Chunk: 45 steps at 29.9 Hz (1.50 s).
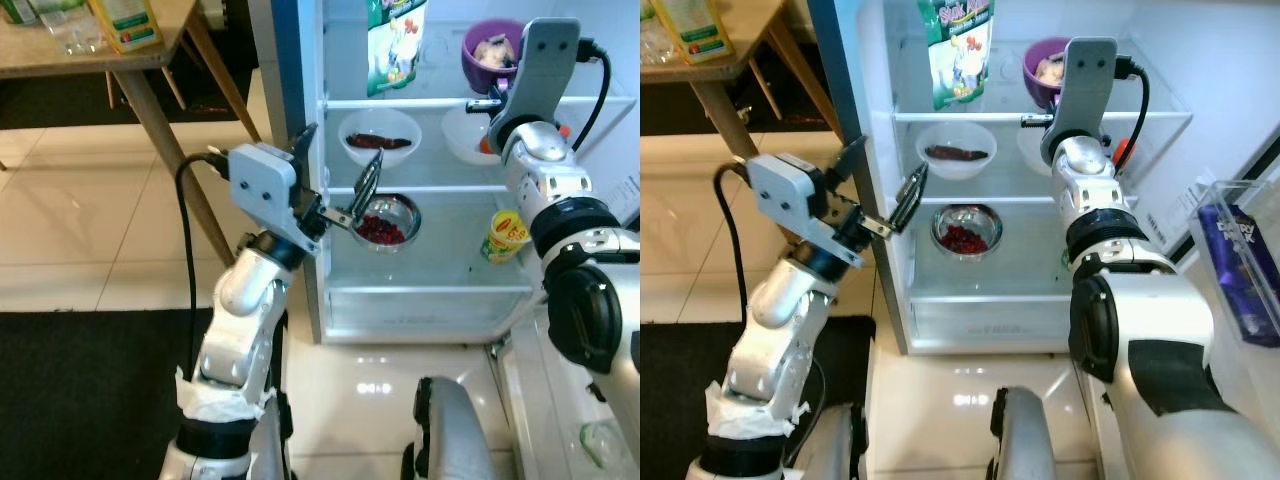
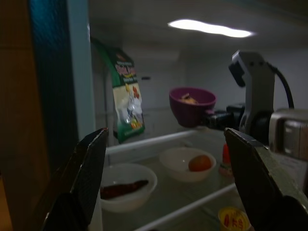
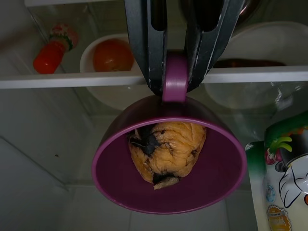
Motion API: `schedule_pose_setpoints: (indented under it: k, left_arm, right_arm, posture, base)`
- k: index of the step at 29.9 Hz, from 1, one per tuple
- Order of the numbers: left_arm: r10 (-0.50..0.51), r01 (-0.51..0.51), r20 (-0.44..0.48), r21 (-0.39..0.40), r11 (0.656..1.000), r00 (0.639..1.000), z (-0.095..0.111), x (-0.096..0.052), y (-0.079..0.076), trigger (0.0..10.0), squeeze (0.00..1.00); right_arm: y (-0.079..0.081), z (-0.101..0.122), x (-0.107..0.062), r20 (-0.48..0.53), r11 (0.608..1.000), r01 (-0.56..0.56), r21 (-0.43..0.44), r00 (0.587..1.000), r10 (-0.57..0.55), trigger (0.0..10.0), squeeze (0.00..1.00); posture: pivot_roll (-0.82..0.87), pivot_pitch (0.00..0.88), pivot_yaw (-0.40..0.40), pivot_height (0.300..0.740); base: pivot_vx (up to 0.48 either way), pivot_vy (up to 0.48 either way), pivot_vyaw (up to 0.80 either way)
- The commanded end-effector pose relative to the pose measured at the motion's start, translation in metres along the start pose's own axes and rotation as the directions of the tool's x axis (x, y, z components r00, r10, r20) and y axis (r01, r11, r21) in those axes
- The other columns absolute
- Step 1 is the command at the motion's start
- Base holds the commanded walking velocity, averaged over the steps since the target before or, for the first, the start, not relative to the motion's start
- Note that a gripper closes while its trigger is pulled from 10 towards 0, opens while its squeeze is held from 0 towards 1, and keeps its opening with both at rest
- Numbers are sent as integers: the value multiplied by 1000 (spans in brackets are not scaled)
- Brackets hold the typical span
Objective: Restocking fridge
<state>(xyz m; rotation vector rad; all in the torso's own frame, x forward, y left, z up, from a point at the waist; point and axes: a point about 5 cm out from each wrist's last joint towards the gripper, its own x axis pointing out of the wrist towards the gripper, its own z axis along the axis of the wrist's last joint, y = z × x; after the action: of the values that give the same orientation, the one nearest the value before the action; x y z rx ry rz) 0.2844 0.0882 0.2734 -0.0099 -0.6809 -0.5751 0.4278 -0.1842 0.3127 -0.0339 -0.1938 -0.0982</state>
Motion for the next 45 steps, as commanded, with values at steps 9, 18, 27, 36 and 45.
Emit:
schedule_pose_setpoints:
  k: [9,18,27,36,45]
  left_arm:
    - [-32,32,42,20,999,999,24,13,1,10000,0]
    - [-53,54,38,-2,999,998,31,14,-6,10000,0]
    - [-61,61,36,-16,998,997,30,14,-10,10000,0]
    - [-69,71,28,-43,997,997,24,13,-17,10000,0]
    - [-81,81,12,-34,996,997,16,12,-16,10000,0]
  right_arm:
    - [-12,15,2,15,1000,29,8,999,-29,10000,0]
    - [-20,34,4,66,998,61,11,996,-62,10000,1000]
    - [-25,43,4,109,998,57,38,992,-60,10000,102]
    - [-40,64,0,257,997,-15,72,966,-4,10000,0]
    - [-44,35,-9,259,983,-184,-24,948,184,10000,0]
  posture:
    - [75,374,-7,571]
    - [85,381,-12,571]
    - [77,358,-11,571]
    - [47,308,0,571]
    - [37,248,1,571]
  base:
    - [0,0,0]
    - [0,0,0]
    - [0,0,0]
    - [0,0,0]
    - [0,0,0]
